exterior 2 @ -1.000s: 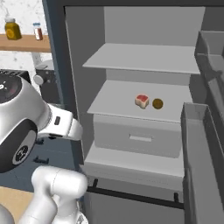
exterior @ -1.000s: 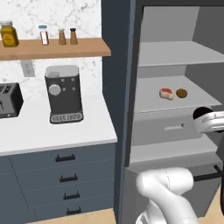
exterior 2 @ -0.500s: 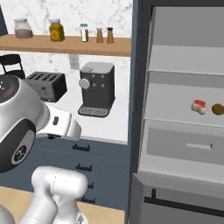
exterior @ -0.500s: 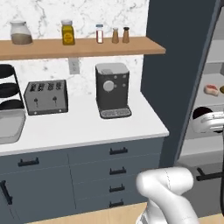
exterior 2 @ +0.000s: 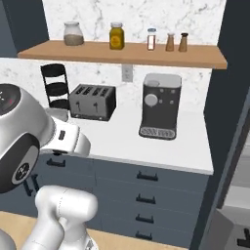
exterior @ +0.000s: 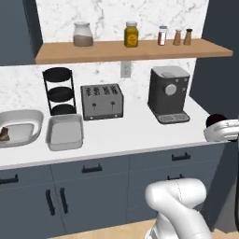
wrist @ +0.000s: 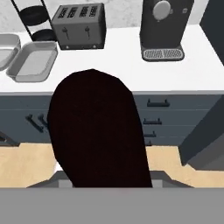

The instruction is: Place one avocado and one steak in each tupperware on the nearby counter, to pack two identical lunches.

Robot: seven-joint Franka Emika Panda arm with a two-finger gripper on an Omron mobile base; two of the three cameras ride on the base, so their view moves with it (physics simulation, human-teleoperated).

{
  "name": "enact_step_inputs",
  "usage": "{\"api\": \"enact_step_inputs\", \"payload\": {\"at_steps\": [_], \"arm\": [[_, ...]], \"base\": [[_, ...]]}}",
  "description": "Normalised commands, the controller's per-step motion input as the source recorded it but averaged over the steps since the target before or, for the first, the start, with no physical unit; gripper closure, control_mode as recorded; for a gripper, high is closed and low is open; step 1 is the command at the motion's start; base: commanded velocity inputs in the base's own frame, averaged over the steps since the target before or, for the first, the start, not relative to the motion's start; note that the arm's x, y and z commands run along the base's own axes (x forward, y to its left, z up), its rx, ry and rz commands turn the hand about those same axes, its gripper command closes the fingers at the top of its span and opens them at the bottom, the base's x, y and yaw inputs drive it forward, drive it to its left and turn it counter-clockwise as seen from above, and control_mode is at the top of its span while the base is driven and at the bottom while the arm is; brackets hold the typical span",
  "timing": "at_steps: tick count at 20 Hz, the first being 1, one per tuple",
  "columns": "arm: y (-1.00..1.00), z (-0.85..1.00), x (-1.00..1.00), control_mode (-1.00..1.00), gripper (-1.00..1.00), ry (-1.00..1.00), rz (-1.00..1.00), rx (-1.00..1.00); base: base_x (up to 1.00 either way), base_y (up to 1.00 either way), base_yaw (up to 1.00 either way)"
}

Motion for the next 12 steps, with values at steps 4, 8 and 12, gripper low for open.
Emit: {"api": "enact_step_inputs", "payload": {"at_steps": [4,8,12], "arm": [[0.0,0.0,0.0,1.0,1.0,0.0,0.0,0.0],[0.0,0.0,0.0,1.0,1.0,0.0,0.0,0.0],[0.0,0.0,0.0,1.0,1.0,0.0,0.0,0.0]], "base": [[0.25,1.0,0.0],[0.0,1.0,-0.01],[0.06,1.0,-0.04]]}}
